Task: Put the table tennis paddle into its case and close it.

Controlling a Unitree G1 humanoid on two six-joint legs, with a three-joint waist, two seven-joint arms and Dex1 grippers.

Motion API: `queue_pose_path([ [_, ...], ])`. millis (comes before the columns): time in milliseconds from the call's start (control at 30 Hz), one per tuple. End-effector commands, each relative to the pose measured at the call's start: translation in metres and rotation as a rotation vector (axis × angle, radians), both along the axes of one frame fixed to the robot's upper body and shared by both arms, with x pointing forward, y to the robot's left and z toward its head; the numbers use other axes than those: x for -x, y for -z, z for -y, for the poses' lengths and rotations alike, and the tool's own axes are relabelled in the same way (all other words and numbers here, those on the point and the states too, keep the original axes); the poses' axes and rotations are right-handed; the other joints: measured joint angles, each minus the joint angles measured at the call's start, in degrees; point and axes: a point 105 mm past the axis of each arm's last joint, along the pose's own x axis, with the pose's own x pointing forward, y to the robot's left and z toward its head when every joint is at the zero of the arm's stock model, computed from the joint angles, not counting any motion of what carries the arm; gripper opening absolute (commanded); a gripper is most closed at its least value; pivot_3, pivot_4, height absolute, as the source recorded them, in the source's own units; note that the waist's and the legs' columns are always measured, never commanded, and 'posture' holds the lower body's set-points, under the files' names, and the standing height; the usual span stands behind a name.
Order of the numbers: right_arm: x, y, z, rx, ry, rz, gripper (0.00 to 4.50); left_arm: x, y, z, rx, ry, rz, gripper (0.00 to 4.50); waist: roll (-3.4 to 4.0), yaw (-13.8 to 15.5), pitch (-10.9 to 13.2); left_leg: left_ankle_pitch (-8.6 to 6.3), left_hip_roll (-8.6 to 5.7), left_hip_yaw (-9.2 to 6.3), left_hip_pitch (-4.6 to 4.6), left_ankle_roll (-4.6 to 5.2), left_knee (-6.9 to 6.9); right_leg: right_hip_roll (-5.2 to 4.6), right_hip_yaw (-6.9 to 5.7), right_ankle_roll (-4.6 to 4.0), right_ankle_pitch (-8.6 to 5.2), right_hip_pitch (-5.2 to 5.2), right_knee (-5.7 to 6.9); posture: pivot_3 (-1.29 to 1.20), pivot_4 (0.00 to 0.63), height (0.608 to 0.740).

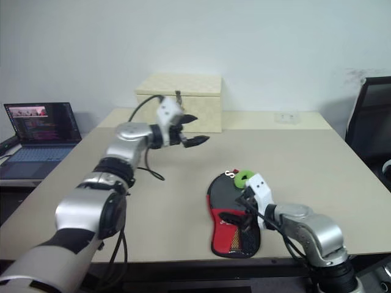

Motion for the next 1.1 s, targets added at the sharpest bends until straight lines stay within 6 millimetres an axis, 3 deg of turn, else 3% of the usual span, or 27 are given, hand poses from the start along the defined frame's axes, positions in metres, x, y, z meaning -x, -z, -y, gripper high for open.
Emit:
queue_pose_path([
  [33, 0.015, -0.031, 0.009, -0.029, -0.047, 0.109, 4.5, 0.03, 0.011, -0.01, 0.093, 0.119, -0.089, 4.47, 0.02, 0.0, 0.0, 0.0, 0.02, -0.05, 0.0, 0.0, -0.01, -0.01, 0.0, -0.03, -0.01, 0.0, 0.01, 0.0, 0.15, 0.74],
  [233, 0.026, -0.036, 0.032, 0.016, -0.055, 0.153, 4.5, 0.06, 0.047, 0.019, 0.044, 0.206, -0.21, 4.47, -0.01, 1.2, 0.1, 0.0, 0.01, -0.3, -0.05, 0.0, 0.16, -0.01, -0.11, -0.06, -0.03, 0.17, 0.02, 0.0, 0.15, 0.74],
  [467, 0.012, -0.035, 0.054, 0.106, -0.011, 0.188, 4.5, 0.058, 0.076, 0.069, -0.054, 0.276, -0.184, 4.47, 0.01, 1.0, 0.0, 0.0, 0.02, 0.1, 0.4, 0.01, 0.16, 0.04, -0.08, 0.02, -0.06, 0.5, 0.0, 0.0, 0.15, 0.74],
  [567, -0.003, -0.038, 0.063, 0.127, 0.044, 0.215, 4.5, 0.051, 0.099, 0.086, -0.08, 0.274, -0.198, 4.47, 0.01, 0.7, 0.0, 0.0, 0.04, 0.13, 0.38, 0.01, 0.15, 0.09, -0.07, 0.0, -0.05, 0.46, 0.0, 0.0, 0.15, 0.74],
  [733, -0.017, -0.04, 0.064, 0.137, 0.066, 0.239, 4.5, 0.041, 0.124, 0.094, -0.077, 0.232, -0.254, 4.47, 0.02, 0.4, 0.0, -0.02, 0.05, 0.19, 0.35, 0.05, 0.1, 0.14, -0.01, -0.03, -0.04, 0.4, 0.0, 0.0, 0.15, 0.74],
  [867, -0.036, -0.039, 0.054, 0.162, 0.054, 0.272, 4.5, 0.041, 0.154, 0.09, -0.145, 0.191, -0.278, 4.47, 0.03, 0.4, 0.1, -0.04, 0.04, 0.17, 0.3, 0.07, 0.11, 0.14, -0.02, -0.03, -0.03, 0.38, -0.01, 0.0, 0.15, 0.74],
  [1100, -0.067, -0.021, 0.032, 0.264, -0.014, 0.333, 4.5, 0.042, 0.159, 0.094, -0.136, 0.192, -0.278, 4.47, 0.03, 0.7, 0.1, -0.04, 0.02, 0.15, 0.29, 0.08, 0.12, 0.12, -0.07, -0.04, -0.03, 0.37, -0.02, 0.0, 0.15, 0.74],
])
